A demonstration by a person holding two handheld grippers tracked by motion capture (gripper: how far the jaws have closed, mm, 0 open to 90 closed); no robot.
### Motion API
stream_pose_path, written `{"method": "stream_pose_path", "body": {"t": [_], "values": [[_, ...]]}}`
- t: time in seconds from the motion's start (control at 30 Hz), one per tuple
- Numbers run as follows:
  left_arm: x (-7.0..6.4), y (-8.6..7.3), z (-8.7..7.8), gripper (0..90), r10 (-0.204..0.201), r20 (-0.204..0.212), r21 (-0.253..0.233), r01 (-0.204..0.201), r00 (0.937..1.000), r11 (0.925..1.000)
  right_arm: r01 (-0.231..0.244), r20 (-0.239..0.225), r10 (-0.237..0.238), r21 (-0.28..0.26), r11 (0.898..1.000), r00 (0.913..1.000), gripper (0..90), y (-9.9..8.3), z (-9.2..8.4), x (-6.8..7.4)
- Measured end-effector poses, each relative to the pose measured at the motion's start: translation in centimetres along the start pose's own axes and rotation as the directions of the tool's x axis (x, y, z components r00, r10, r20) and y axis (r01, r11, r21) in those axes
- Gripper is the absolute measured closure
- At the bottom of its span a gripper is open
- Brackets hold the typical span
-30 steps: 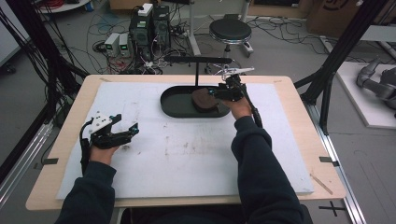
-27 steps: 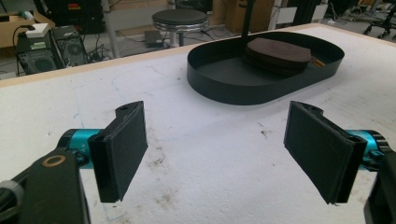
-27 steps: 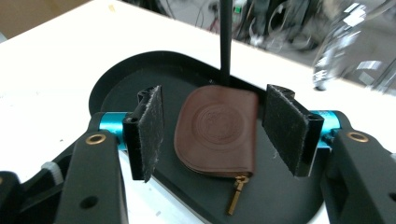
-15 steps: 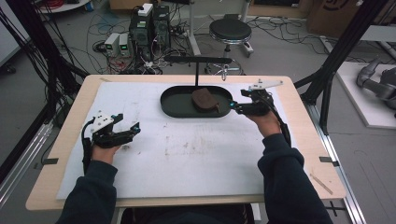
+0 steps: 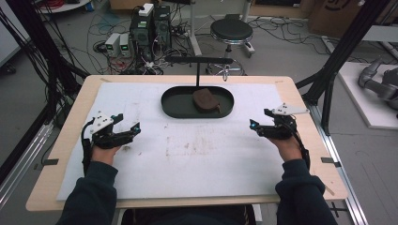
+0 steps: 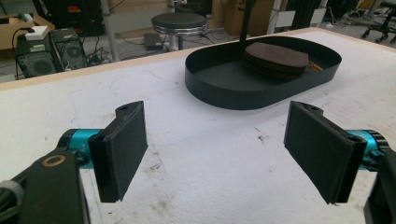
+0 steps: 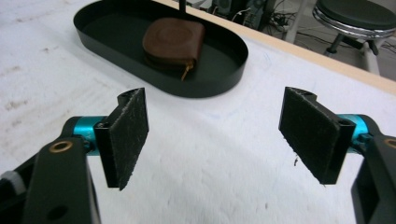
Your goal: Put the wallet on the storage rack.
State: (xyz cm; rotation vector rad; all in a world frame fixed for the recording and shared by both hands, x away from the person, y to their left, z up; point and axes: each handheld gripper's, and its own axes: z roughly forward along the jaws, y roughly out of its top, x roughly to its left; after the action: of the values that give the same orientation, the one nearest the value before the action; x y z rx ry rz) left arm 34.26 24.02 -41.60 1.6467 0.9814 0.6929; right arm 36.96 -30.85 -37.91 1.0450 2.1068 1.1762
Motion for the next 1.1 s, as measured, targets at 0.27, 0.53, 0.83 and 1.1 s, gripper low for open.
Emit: {"method": "stream_pose_path", "body": {"t": [0.27, 0.53, 0.83, 1.1], "values": [[-0.2, 0.1, -0.2, 21.2, 0.005, 0.006, -0.006, -0.005, 1.0, 1.0, 0.0, 0.025, 0.0, 0.029, 1.0, 0.9997, 21.5, -2.0, 0.1, 0.0], [-0.2, 0.1, -0.1, 21.2, 0.005, 0.01, -0.006, -0.004, 0.9999, 1.0, -0.004, 0.036, 0.003, 0.014, 1.0, 0.9994, 21.5, -2.1, -0.1, -0.2], [-0.2, 0.0, -0.2, 21.2, 0.006, 0.007, -0.003, -0.006, 1.0, 1.0, -0.002, 0.042, 0.002, 0.013, 1.0, 0.9991, 21.5, -2.2, -0.2, -0.3], [-0.1, 0.0, 0.0, 21.2, 0.005, 0.003, 0.001, -0.005, 1.0, 1.0, -0.014, 0.054, 0.013, 0.006, 1.0, 0.9984, 21.5, -2.3, -0.2, -0.5]]}}
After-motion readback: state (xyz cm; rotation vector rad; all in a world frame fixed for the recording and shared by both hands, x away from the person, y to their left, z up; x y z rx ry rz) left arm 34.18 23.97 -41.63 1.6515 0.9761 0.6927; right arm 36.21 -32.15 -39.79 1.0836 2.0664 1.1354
